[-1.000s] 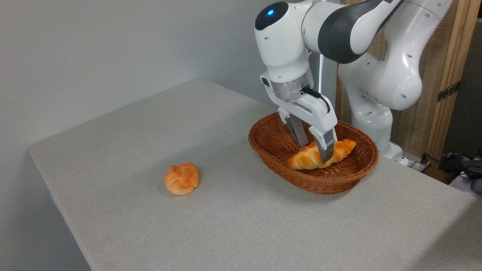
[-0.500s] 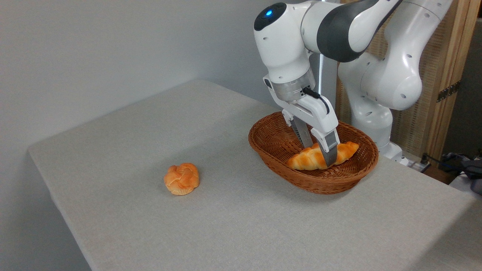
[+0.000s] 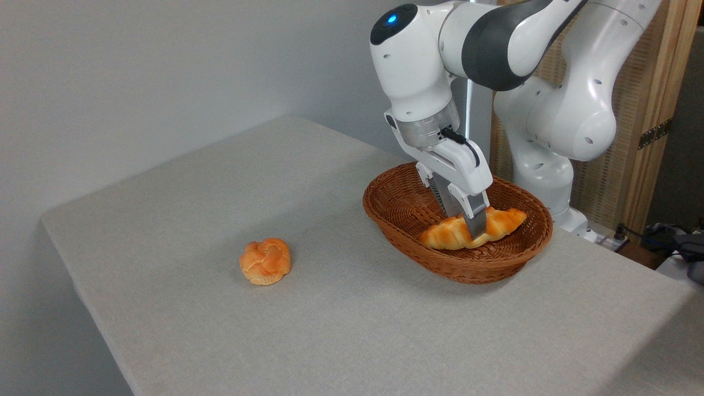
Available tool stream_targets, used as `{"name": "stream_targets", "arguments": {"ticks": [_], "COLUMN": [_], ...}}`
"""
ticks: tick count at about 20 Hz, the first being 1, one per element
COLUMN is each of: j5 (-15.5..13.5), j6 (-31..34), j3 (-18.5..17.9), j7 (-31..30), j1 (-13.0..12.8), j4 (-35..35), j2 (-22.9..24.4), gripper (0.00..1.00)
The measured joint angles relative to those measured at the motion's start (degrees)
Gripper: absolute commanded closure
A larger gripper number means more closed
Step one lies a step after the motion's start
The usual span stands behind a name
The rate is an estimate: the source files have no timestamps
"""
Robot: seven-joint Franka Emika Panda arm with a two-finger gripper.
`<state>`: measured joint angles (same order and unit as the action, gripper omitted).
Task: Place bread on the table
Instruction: 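Lower the gripper and close it on the braided bread roll, then lift the braided roll out of the basket toward the orange bun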
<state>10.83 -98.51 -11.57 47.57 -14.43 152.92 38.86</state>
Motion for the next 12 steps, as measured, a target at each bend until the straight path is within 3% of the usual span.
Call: {"name": "stream_targets", "arguments": {"ticks": [3, 12], "j5": [0.01, 0.04], "j6": [0.22, 3.18], "j3": [0.11, 0.19], "j7": [1.68, 5.8], "j1": [-0.04, -0.22], "j4": [-0.05, -2.86], "j2": [0.13, 0.35], "gripper": [0.65, 0.65]}}
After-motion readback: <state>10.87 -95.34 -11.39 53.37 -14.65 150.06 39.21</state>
